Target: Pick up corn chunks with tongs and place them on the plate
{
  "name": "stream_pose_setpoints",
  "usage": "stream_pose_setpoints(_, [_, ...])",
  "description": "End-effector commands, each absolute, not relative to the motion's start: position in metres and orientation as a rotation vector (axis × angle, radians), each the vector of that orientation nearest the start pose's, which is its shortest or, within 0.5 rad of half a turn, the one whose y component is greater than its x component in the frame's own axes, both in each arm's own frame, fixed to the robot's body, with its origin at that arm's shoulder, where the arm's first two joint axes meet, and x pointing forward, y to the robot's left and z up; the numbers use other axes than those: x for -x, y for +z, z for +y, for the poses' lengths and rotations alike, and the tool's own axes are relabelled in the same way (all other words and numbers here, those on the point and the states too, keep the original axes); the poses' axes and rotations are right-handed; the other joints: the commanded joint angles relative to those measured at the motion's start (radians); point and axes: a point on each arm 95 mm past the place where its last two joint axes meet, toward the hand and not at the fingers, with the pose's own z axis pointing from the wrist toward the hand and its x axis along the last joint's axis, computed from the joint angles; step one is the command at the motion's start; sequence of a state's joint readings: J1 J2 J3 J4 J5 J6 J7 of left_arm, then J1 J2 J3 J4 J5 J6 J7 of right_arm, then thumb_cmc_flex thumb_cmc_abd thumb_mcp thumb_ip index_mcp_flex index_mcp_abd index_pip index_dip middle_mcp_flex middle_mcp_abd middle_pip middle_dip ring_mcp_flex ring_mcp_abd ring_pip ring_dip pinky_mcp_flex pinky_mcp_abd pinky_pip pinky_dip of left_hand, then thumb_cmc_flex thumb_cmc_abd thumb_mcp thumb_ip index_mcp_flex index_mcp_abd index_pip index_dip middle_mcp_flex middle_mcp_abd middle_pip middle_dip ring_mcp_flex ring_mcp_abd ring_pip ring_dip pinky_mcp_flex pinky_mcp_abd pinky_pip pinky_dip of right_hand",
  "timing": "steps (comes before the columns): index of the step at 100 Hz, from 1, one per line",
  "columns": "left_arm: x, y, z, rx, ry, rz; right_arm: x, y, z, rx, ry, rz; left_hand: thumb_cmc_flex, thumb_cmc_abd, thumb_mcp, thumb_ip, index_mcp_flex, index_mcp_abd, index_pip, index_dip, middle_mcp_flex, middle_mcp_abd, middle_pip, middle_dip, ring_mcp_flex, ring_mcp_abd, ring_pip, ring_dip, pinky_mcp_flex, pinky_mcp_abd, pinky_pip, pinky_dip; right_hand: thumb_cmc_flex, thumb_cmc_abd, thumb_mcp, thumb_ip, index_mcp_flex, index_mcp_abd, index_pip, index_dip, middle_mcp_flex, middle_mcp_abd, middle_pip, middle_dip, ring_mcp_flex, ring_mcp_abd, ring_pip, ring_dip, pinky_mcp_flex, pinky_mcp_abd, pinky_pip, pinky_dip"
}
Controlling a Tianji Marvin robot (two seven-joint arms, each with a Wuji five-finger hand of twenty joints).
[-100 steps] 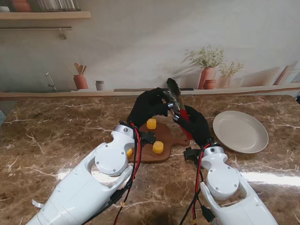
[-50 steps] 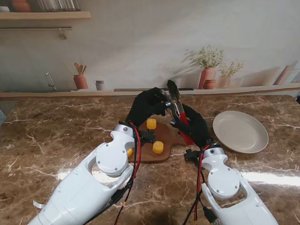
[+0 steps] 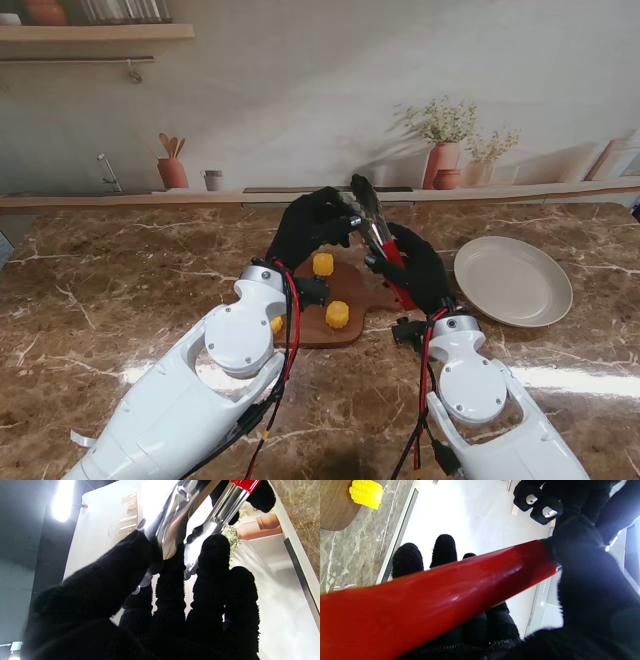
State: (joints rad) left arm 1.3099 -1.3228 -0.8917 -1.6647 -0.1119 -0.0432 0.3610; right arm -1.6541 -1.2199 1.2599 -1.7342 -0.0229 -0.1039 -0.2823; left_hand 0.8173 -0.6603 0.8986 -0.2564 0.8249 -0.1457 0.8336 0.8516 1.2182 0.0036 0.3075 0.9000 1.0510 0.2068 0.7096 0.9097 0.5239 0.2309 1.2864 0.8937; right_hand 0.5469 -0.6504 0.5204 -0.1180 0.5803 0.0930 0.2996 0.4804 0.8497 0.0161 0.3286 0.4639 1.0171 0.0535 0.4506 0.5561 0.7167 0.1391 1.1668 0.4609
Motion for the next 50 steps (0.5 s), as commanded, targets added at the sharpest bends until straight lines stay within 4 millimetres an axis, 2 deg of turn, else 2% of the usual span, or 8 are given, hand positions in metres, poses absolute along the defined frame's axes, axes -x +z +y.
stream_pose_setpoints(1, [-0.4181,-0.2176,-0.165,1.943,-2.586,0.501,-0.3814,-0.2854,0.0205,2.113,-2.463,-0.43,0.069,0.054,0.058,0.037,0.07,-0.108,0.075,0.022,0.032,0.006,0.014,-0.008,-0.011,0.038,0.027,0.006,-0.012,-0.016,0.013,0.023,0.01,0.013,0.003,-0.035,0.058,-0.077,0.07,0.042,0.033,-0.049,0.032,0.01,0.021,-0.056,0.021,0.023,-0.002,-0.024,0.053,0.005])
stream_pose_setpoints(18, [-0.418,-0.2192,-0.1644,1.943,-2.59,0.517,-0.3811,-0.285,0.0215,2.136,-2.451,-0.388,0.074,0.065,0.044,0.034,0.063,-0.107,0.073,0.009,0.023,0.008,0.009,-0.015,-0.027,0.037,0.018,0.003,-0.026,-0.021,0.002,0.022,0.045,-0.017,0.06,-0.037,0.109,-0.108,0.113,0.115,0.077,-0.066,0.077,0.067,0.029,-0.078,0.094,0.061,0.009,-0.04,0.123,0.033])
stream_pose_setpoints(27, [-0.4184,-0.2203,-0.1643,1.942,-2.601,0.53,-0.3804,-0.2846,0.0217,2.143,-2.414,-0.364,0.08,0.071,0.035,0.033,0.061,-0.11,0.077,0.005,0.021,0.007,0.009,-0.018,-0.033,0.034,0.014,0.002,-0.031,-0.024,-0.003,0.023,0.051,-0.03,0.074,-0.037,0.111,-0.093,0.101,0.137,0.073,-0.063,0.11,0.112,0.011,-0.083,0.174,0.111,0.002,-0.04,0.153,0.048])
stream_pose_setpoints(40, [-0.4181,-0.2199,-0.1643,1.929,-2.614,0.545,-0.38,-0.2854,0.0201,2.154,-2.358,-0.388,0.083,0.074,0.026,0.034,0.06,-0.111,0.082,0.001,0.019,0.004,0.01,-0.019,-0.039,0.031,0.01,0.001,-0.036,-0.026,-0.008,0.024,0.051,-0.03,0.066,-0.039,0.105,-0.01,0.015,0.075,0.068,-0.05,0.173,0.21,-0.023,-0.089,0.29,0.187,-0.02,-0.04,0.167,0.066])
stream_pose_setpoints(50, [-0.4183,-0.2192,-0.164,1.921,-2.618,0.549,-0.3801,-0.2862,0.0196,2.154,-2.343,-0.401,0.084,0.075,0.023,0.034,0.058,-0.113,0.083,-0.001,0.018,0.004,0.01,-0.019,-0.04,0.03,0.009,0.001,-0.039,-0.029,-0.011,0.024,0.05,-0.029,0.065,-0.039,0.142,-0.039,0.046,0.066,0.093,-0.067,0.203,0.256,-0.024,-0.094,0.335,0.213,-0.029,-0.037,0.174,0.079])
